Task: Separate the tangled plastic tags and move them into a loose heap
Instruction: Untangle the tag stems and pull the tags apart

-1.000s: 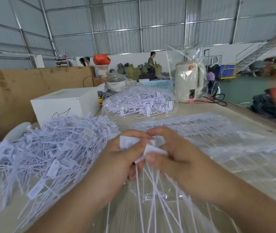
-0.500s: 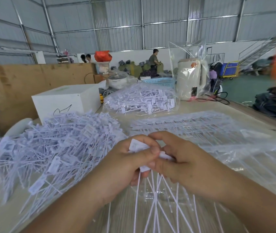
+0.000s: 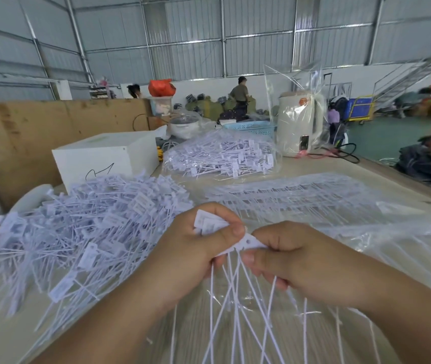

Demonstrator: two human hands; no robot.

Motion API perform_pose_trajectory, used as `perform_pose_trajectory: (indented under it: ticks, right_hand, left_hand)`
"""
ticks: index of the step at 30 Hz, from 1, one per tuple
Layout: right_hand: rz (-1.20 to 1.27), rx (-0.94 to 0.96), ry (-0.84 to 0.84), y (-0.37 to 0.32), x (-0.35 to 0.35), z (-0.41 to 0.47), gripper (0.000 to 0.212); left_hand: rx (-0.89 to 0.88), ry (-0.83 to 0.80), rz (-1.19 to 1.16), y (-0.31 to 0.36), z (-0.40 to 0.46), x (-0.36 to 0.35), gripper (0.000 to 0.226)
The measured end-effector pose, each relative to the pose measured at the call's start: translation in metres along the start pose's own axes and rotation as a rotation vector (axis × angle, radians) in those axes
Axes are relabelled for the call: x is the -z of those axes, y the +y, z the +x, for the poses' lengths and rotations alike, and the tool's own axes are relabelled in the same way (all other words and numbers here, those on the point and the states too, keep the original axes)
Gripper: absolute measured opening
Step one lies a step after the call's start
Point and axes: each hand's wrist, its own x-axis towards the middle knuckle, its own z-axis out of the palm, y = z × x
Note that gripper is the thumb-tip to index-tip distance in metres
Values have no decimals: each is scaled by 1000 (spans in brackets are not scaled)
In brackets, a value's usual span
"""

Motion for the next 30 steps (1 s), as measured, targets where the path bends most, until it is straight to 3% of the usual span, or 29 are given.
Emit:
perform_pose_trajectory:
  ticks: [7, 11, 12, 13, 16, 17, 20, 24, 30]
  right_hand:
    - [62, 193, 317, -7, -23, 4, 31]
    - [313, 165, 714, -6, -6, 10, 30]
    - [319, 167, 745, -4, 2, 8, 32]
    - [299, 174, 701, -3, 6, 5, 30]
    - [184, 205, 357, 2, -6, 2, 11]
    - [117, 212, 299, 5, -11, 4, 26]
    - [45, 215, 241, 10, -14, 9, 57]
    - [-60, 187, 66, 12, -16, 9, 79]
    - [-88, 177, 56, 5, -21, 7, 75]
  left_hand:
    - [17, 163, -303, 5, 2, -6, 18]
    - [38, 240, -536, 10, 3, 4, 2]
    - [29, 256, -522, 10, 3, 7, 2]
    - [11, 256, -459, 9, 4, 8, 1]
    - [-30, 155, -198, 5, 1, -2, 12]
    - [-31, 115, -151, 2, 0, -6, 13]
    - [-2, 60, -109, 2, -2, -7, 6]
    - [59, -132, -6, 4, -5, -4, 5]
    - [67, -173, 22, 4, -5, -2, 7]
